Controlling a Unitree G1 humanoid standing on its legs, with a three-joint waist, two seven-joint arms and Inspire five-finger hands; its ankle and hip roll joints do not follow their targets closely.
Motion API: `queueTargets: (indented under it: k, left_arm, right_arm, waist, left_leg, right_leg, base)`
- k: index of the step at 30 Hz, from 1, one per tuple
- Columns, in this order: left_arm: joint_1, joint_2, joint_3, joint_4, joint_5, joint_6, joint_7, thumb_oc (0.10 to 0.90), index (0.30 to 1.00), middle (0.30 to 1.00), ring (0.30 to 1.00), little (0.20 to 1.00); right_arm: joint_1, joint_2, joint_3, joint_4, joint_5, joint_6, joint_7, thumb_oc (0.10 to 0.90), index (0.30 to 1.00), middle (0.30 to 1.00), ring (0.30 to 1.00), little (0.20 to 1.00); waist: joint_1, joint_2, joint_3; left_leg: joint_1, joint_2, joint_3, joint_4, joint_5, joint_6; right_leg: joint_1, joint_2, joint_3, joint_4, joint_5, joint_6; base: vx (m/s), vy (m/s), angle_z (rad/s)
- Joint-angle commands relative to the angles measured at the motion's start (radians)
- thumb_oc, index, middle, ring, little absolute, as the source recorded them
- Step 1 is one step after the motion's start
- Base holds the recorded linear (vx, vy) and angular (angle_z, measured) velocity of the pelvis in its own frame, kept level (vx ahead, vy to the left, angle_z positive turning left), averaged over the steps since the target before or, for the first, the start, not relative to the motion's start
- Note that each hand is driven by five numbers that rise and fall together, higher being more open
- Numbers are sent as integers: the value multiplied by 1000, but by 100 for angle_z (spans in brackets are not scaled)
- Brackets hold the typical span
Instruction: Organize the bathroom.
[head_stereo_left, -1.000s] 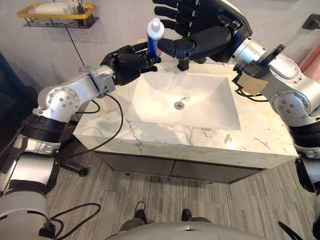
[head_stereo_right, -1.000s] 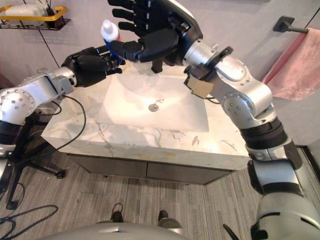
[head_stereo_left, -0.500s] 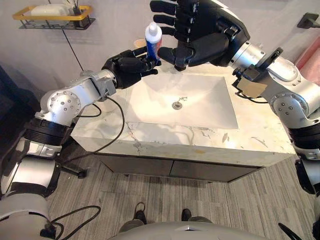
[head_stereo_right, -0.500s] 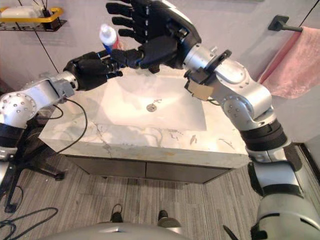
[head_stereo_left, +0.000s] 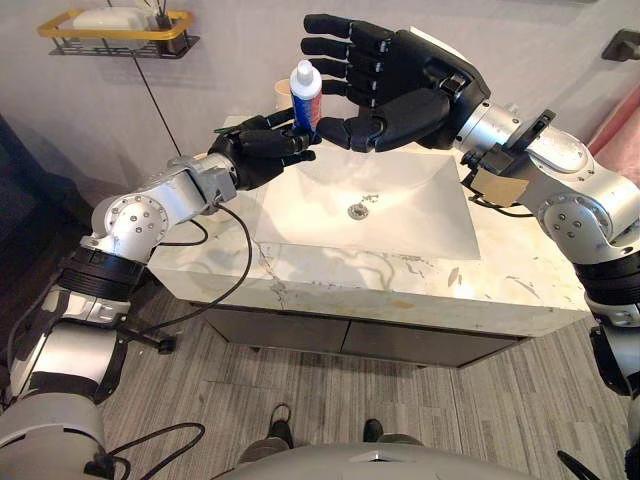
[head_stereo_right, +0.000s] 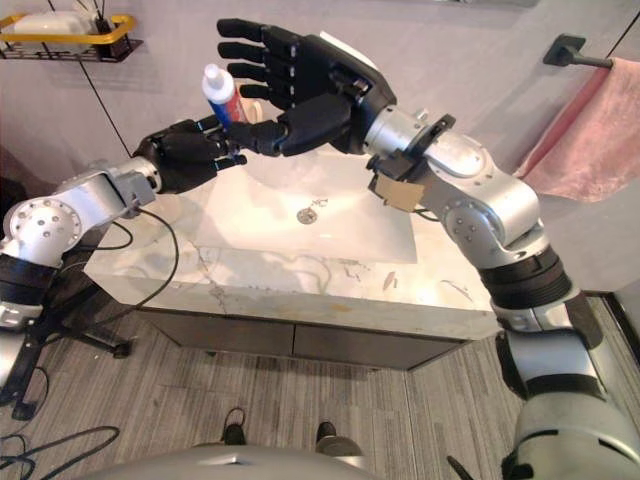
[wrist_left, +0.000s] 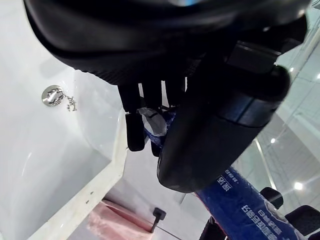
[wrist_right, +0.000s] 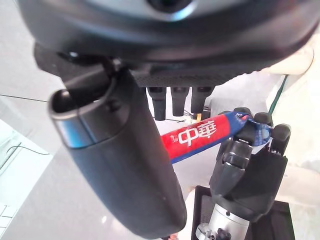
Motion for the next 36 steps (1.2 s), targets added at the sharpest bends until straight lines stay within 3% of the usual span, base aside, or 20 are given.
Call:
queueTargets:
  k: [1, 18, 19, 20, 21, 22, 35, 36]
  left_arm:
    - [-71, -18, 133, -38, -90, -155, -31, 400, 300, 300, 300, 300]
    - [-82, -54, 104, -26, -90, -155, -27, 400, 300, 300, 300, 300]
    - [-80, -55, 103, -27, -91, -156, -27, 400, 300, 300, 300, 300]
    - [-80, -55, 103, -27, -91, -156, -27, 400, 300, 300, 300, 300]
    - [-81, -57, 103, -25, -91, -155, -27, 400, 300, 300, 300, 300]
    - [-82, -58, 102, -28, -92, -156, -24, 400, 300, 300, 300, 300]
    - [-67, -68, 107, -42, -80, -149, -20, 400, 300, 300, 300, 300]
    - [-71, -64, 105, -41, -69, -147, -18, 800, 900, 900, 900, 900]
  right_arm:
    - [-29, 21, -73, -46, -21, -65, 7, 800, 900, 900, 900, 900]
    - [-62, 83, -21, -40, -41, -71, -6, 800, 900, 900, 900, 900]
    - [-65, 87, -19, -40, -43, -70, -7, 736, 804, 804, 804, 804]
    - [-65, 87, -19, -40, -43, -70, -7, 736, 804, 804, 804, 804]
    - [-70, 89, -15, -38, -40, -69, -10, 515, 472, 472, 472, 472]
    - [-72, 92, -14, -39, -39, -66, -15, 400, 300, 300, 300, 300]
    - [-64, 106, -13, -41, -46, -59, -25, 400, 300, 300, 300, 300]
    - [-62, 108, -13, -41, -51, -60, -24, 400, 300, 300, 300, 300]
  waist:
    - [19, 0, -125]
    - [25, 0, -117]
    - [27, 0, -117]
    - [27, 0, -117]
    - [28, -1, -118]
    - [28, -1, -118]
    - [29, 1, -116]
    - [29, 1, -116]
  left_leg:
    - [9, 11, -33, 13, -32, -34]
    - [9, 9, -44, 22, -32, -34]
    - [9, 9, -45, 23, -32, -34]
    - [9, 9, -45, 23, -32, -34]
    - [9, 10, -45, 22, -32, -34]
    - [9, 10, -46, 22, -32, -35]
    - [12, 8, -50, 26, -33, -33]
    - [12, 7, -50, 25, -33, -32]
  right_leg:
    - [-14, 50, -35, 20, -110, -10]
    - [-6, 54, -30, 20, -112, -13]
    - [-5, 54, -31, 19, -112, -13]
    - [-5, 54, -31, 19, -112, -13]
    - [-4, 54, -32, 19, -112, -14]
    - [-5, 54, -32, 20, -113, -14]
    - [0, 53, -33, 24, -116, -16]
    - [0, 53, -33, 24, -116, -16]
  base:
    - [0, 0, 0]
    - [0, 0, 0]
    - [0, 0, 0]
    - [0, 0, 0]
    - [0, 0, 0]
    - [0, 0, 0]
    - [0, 0, 0]
    - [0, 0, 0]
